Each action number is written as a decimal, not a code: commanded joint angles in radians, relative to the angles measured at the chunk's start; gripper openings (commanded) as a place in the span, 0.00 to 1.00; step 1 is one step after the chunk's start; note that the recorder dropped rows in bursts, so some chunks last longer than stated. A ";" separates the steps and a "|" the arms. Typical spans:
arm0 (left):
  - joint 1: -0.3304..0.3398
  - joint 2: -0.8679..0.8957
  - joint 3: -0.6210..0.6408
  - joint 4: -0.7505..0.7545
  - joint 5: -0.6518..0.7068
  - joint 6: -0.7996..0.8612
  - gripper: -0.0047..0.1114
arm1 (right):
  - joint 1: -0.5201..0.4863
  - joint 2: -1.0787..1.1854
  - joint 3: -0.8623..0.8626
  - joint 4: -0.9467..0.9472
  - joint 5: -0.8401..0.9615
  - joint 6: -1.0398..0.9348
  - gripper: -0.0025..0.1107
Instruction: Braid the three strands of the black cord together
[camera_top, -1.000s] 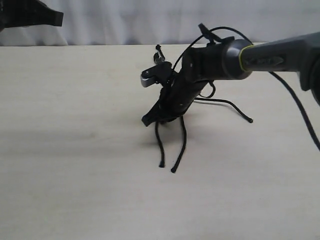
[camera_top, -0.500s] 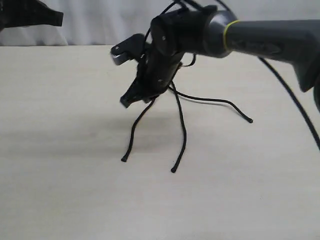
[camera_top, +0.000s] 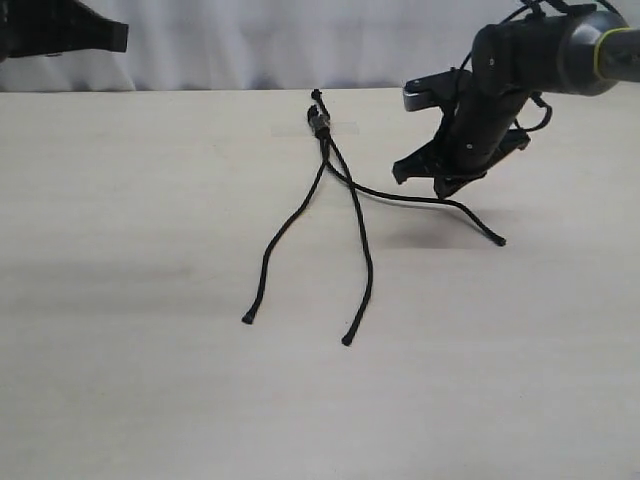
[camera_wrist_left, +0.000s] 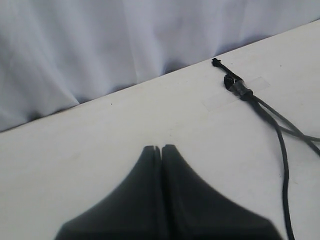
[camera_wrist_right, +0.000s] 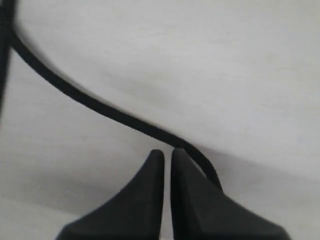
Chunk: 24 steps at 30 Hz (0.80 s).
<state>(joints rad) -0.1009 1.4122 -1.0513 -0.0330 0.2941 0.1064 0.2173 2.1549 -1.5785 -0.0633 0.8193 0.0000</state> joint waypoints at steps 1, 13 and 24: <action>-0.072 0.003 0.004 -0.014 0.015 -0.002 0.04 | -0.017 -0.006 0.027 -0.121 -0.014 0.164 0.12; -0.423 0.270 -0.075 -0.036 0.063 -0.002 0.26 | -0.052 -0.008 0.047 -0.289 -0.034 0.254 0.37; -0.565 0.660 -0.336 -0.007 0.196 0.002 0.50 | -0.224 -0.139 0.151 -0.170 -0.113 0.245 0.33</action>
<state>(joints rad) -0.6520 2.0011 -1.3233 -0.0451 0.4496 0.1083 0.0057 2.0633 -1.4550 -0.2688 0.7407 0.2660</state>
